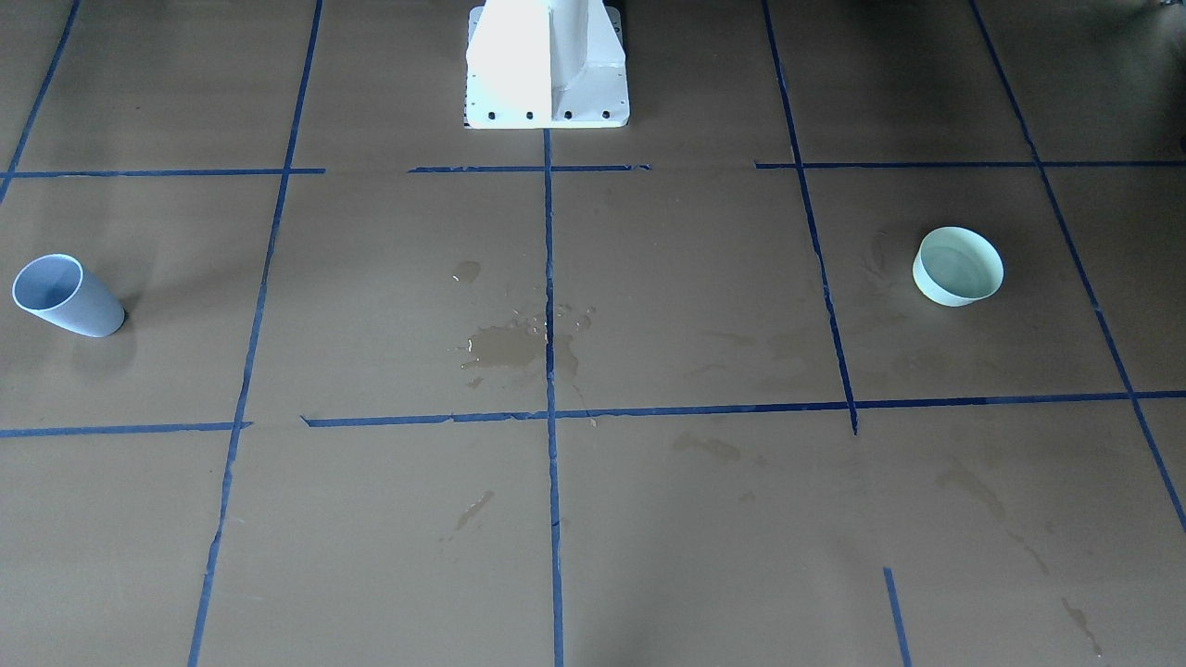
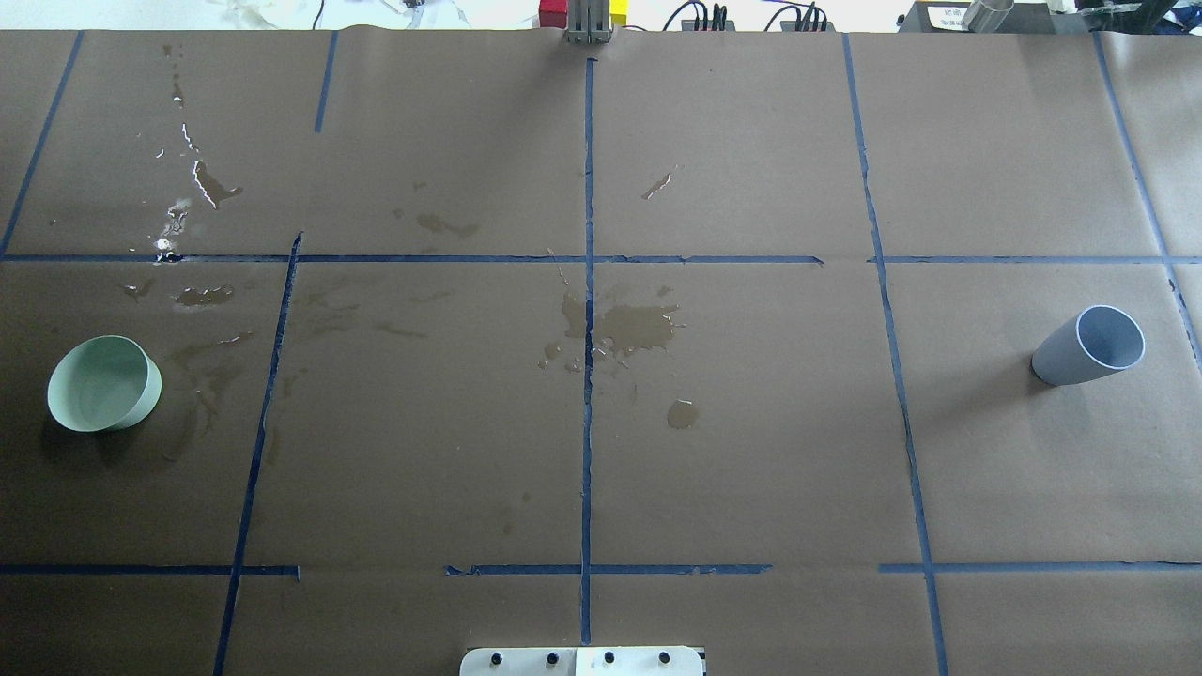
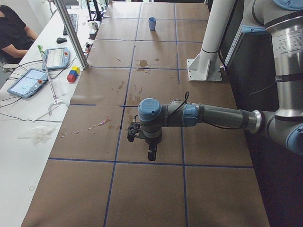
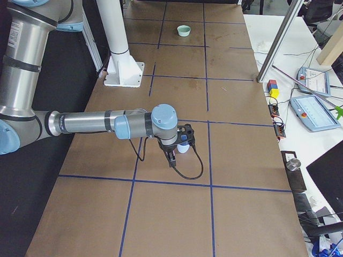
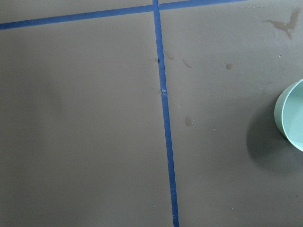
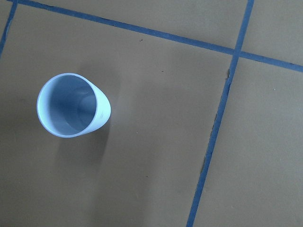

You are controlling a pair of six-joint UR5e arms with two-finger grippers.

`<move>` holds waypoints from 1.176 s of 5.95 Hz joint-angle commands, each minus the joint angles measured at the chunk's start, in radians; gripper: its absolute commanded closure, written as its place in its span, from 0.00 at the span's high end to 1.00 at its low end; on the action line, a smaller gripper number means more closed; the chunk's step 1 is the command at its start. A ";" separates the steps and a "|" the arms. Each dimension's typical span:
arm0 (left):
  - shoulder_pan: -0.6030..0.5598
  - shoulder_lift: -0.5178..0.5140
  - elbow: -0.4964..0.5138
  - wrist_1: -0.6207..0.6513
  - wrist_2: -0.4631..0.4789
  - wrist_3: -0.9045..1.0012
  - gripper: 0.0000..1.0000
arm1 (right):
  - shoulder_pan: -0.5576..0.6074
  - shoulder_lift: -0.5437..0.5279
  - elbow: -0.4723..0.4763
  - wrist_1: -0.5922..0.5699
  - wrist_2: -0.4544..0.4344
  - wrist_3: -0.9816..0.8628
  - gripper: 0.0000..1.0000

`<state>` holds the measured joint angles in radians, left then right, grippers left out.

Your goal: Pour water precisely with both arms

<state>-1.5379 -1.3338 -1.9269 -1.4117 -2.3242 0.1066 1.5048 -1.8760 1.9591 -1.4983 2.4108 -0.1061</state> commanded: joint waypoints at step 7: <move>0.007 0.001 -0.001 -0.010 -0.001 0.005 1.00 | -0.003 0.000 0.004 0.004 0.002 0.000 1.00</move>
<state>-1.5317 -1.3330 -1.9253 -1.4210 -2.3252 0.1120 1.5031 -1.8761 1.9625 -1.4945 2.4130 -0.1058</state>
